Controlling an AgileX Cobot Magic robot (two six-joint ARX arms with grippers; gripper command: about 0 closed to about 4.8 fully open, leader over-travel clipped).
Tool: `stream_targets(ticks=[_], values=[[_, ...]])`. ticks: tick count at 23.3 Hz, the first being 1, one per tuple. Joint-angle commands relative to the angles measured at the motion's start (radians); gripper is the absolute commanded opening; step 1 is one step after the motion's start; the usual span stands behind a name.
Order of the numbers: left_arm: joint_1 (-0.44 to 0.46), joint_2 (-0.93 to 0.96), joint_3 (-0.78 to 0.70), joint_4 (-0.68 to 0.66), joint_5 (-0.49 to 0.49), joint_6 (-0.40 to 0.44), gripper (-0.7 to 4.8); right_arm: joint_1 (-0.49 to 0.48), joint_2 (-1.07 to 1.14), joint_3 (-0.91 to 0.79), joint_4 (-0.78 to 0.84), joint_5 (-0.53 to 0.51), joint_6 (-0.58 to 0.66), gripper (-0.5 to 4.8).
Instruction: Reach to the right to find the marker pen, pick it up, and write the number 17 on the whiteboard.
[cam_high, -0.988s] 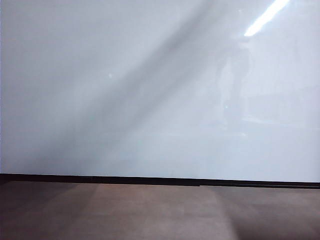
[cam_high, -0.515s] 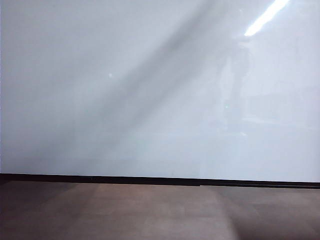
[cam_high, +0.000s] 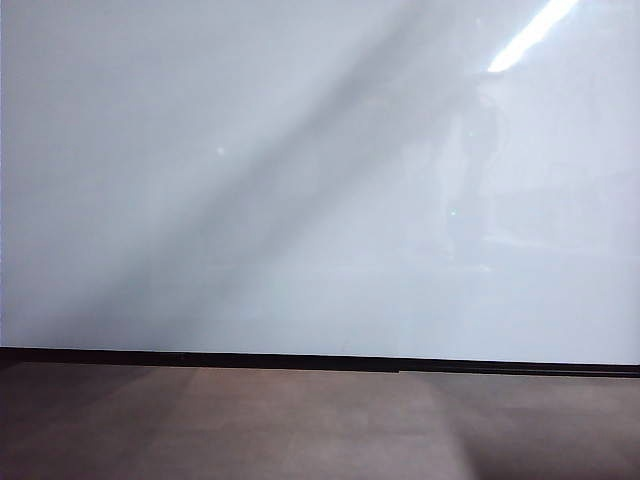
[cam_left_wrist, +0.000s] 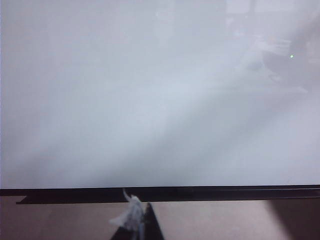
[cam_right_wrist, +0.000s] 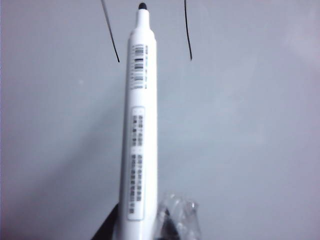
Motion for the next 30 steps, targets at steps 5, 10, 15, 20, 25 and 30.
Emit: stream_targets(ticks=[5,10,15,20,25,30], values=[[-0.003,0.001,0.001,0.008,0.002,0.001,-0.05,-0.325,-0.456,-0.413,0.000,-0.052,0.008,-0.05],[-0.002,0.001,0.001,0.005,0.003,0.001,-0.05,-0.517,-0.747,-0.755,0.013,-0.215,0.097,-0.05],[-0.002,0.001,0.001,0.005,0.003,0.000,-0.05,-0.555,-0.815,-0.899,0.051,-0.256,0.134,-0.05],[-0.002,0.001,0.001,0.003,0.004,0.000,-0.05,-0.537,-0.824,-0.934,0.072,-0.262,0.108,-0.05],[-0.002,0.001,0.001,-0.004,0.004,0.001,-0.05,-0.499,-0.824,-0.934,0.075,-0.251,0.088,-0.05],[-0.002,0.001,0.001,-0.003,0.004,0.001,-0.05,-0.488,-0.824,-0.934,0.077,-0.251,0.065,-0.05]])
